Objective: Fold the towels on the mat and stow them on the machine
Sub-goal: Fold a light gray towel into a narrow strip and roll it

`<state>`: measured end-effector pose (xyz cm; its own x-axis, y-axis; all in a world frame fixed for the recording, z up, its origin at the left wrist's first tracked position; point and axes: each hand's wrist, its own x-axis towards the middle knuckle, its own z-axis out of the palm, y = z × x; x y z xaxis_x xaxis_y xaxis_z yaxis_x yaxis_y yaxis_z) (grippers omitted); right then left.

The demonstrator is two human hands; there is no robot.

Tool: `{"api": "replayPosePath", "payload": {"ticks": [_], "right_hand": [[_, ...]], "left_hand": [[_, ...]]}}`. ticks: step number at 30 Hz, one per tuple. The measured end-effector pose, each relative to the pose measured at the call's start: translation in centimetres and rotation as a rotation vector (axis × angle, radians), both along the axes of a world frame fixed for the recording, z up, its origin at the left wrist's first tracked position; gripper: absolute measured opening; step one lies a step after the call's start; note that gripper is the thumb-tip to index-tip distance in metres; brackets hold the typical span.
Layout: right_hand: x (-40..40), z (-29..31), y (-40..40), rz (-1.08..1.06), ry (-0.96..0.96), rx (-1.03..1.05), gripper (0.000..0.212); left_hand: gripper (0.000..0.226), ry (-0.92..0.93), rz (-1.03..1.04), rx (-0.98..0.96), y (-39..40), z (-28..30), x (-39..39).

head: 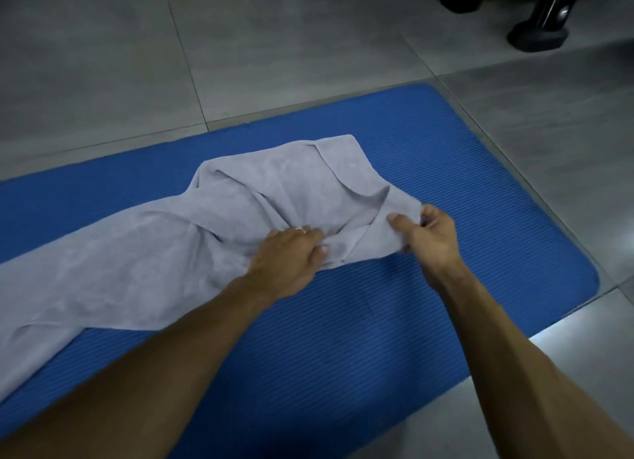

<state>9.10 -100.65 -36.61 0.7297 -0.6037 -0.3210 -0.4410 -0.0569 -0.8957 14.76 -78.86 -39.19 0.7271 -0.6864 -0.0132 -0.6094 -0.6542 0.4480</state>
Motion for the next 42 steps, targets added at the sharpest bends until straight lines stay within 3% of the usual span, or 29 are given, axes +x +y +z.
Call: {"api": "replayPosePath", "payload": {"ticks": [2,4,6,9,11,13,17,21,24,28,31,34,36,39,42], "right_hand": [[-0.5,0.7,-1.7,-0.049,0.067,-0.235,0.023],[-1.5,1.6,-4.1,0.016,0.263,-0.469,0.033],[-2.4,1.6,-6.5,0.124,0.480,-0.577,0.038],[-4.0,-0.3,-8.0,0.176,0.644,-0.554,0.051],[-5.3,-1.7,-6.3,0.140,0.592,-0.655,0.057],[-6.6,-2.2,-2.7,0.093,0.379,-0.845,0.047],[-8.9,-2.8,6.0,0.521,0.080,-0.927,0.029],[-8.8,-4.0,9.8,0.754,0.075,-1.131,0.035],[-7.6,-4.6,9.1,0.792,0.116,-1.228,0.019],[-7.3,-3.0,9.2,0.838,0.122,-1.212,0.014],[-9.8,-0.8,9.2,0.818,0.126,-1.135,0.020],[-13.1,-1.0,9.9,0.968,0.303,-1.157,0.025],[-13.7,-1.6,11.3,0.990,0.425,-1.138,0.035],[-13.1,-1.4,16.1,0.935,0.271,-1.155,0.044],[-11.6,-1.5,22.2,1.040,0.074,-1.164,0.044]], "left_hand": [[0.026,0.238,0.022,-0.189,-1.6,0.9,0.2],[0.023,0.308,-0.036,-0.217,-3.6,1.4,0.1],[0.015,0.219,-0.138,-0.082,-5.1,0.9,-0.7],[0.037,-0.115,-0.197,0.071,-5.3,-0.4,-2.6],[0.030,-0.290,-0.221,-0.007,-3.8,-0.4,-4.1],[0.018,-0.392,-0.282,0.003,-1.4,-1.0,-5.3],[0.026,-0.434,-0.293,0.245,5.6,-1.9,-6.0],[0.040,-0.443,-0.278,0.383,9.6,-2.4,-4.6],[0.038,-0.307,-0.335,0.395,9.4,-2.1,-4.2],[0.033,0.035,-0.111,0.127,9.0,-0.3,-3.4],[0.033,0.138,-0.189,0.141,9.5,1.4,-2.6],[0.044,-0.064,-0.518,0.260,11.8,1.2,-3.9],[0.053,-0.217,-0.622,0.329,14.7,0.2,-5.5],[0.052,-0.273,-0.550,0.299,20.0,-0.6,-7.6],[0.042,-0.323,-0.409,0.334,25.7,-1.6,-9.4]]}}
